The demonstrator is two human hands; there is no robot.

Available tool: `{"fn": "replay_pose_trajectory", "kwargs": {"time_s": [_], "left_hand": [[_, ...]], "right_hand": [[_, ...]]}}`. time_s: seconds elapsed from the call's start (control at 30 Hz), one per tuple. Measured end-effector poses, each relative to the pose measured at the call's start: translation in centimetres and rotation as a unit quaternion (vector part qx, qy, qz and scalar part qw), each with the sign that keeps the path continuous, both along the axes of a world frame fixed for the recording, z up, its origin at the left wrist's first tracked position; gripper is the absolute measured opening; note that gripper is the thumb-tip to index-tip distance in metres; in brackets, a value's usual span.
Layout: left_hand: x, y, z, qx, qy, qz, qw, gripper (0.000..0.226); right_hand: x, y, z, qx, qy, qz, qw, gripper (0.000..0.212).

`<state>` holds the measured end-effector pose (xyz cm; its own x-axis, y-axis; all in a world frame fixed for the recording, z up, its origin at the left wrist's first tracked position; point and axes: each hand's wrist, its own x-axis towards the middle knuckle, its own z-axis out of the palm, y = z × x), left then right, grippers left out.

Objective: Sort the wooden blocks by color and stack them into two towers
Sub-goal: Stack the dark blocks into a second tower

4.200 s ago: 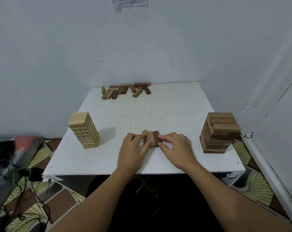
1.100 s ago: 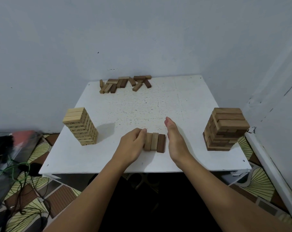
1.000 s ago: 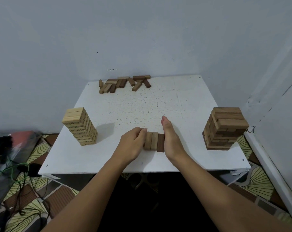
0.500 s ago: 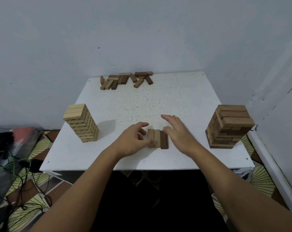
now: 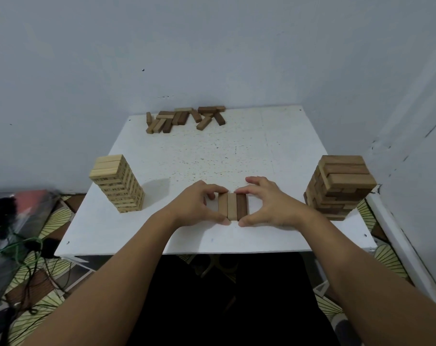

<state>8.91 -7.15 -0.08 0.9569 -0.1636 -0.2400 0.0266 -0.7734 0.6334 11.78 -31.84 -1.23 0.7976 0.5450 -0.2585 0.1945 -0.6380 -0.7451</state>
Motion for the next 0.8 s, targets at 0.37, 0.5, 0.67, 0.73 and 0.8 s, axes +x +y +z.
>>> {"fn": "replay_pose_trajectory", "kwargs": {"time_s": [0.37,0.5,0.67,0.73,0.8], "left_hand": [[-0.1,-0.4,-0.4,-0.002,0.001,-0.020,1.000,0.072],[-0.3,-0.4,-0.1,-0.010,-0.011,-0.026,1.000,0.070],[-1.0,0.6,2.5,-0.033,-0.045,-0.024,0.998,0.064],[-1.2,1.0,4.1,-0.037,-0.068,-0.016,0.997,0.065],[-1.4,1.5,5.9,-0.033,-0.093,-0.008,0.995,0.066]], "right_hand": [[-0.6,0.3,-0.5,0.006,-0.049,-0.015,0.999,0.073],[-1.1,0.6,-0.5,0.015,-0.079,-0.023,0.997,0.071],[-1.5,1.9,1.3,0.057,-0.105,-0.032,0.992,0.070],[-1.3,2.7,2.6,0.066,-0.133,-0.031,0.988,0.072],[-1.2,3.4,4.3,0.077,-0.157,-0.030,0.984,0.073]]}}
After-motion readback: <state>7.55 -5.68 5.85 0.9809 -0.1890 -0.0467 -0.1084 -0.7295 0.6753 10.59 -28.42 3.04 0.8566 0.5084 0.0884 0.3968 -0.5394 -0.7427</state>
